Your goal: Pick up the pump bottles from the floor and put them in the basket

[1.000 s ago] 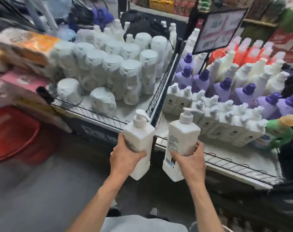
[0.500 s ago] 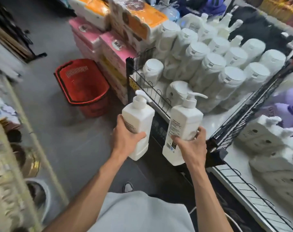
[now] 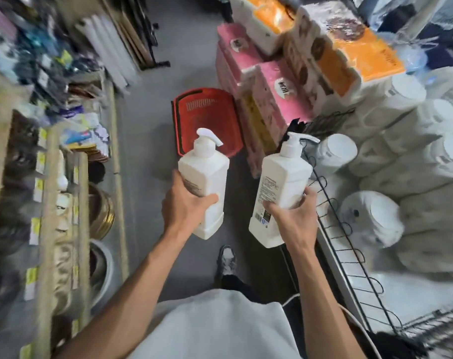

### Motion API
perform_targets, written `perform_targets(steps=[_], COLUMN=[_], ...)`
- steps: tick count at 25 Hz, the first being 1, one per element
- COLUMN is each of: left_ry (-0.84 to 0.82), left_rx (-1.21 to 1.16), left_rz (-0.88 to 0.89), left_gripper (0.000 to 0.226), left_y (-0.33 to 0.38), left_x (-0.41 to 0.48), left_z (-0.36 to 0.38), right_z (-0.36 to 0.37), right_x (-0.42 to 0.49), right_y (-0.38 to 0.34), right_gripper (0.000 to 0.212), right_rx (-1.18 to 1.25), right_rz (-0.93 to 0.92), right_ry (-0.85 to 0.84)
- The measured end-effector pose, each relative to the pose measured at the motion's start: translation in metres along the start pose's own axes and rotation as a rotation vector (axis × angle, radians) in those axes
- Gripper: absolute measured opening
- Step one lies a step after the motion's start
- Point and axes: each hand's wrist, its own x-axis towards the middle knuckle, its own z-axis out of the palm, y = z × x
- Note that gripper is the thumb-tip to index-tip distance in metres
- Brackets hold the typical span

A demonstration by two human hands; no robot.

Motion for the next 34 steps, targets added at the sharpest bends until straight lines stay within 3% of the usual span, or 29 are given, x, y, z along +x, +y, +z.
perform_targets(steps=[11, 23, 34], left_ry=[0.120, -0.061, -0.128], left_rx=[-0.071, 0.004, 0.062], left_rz=[-0.127, -0.041, -0.048], left_gripper=[0.071, 0.065, 0.068], left_y=[0.037, 0.059, 0.083], left_x=[0.187, 0.438, 0.588], left_z=[-0.008, -0.054, 0.039], right_z=[0.123, 0.287, 0.367], right_x=[0.177, 0.291, 0.447], right_y=[-0.116, -0.221, -0.230], right_gripper=[0.078, 0.080, 0.082], right_rx=[-0.079, -0.071, -0.092], right_rz=[-0.085, 0.069, 0.089], right_ry=[-0.155, 0.004, -0.085])
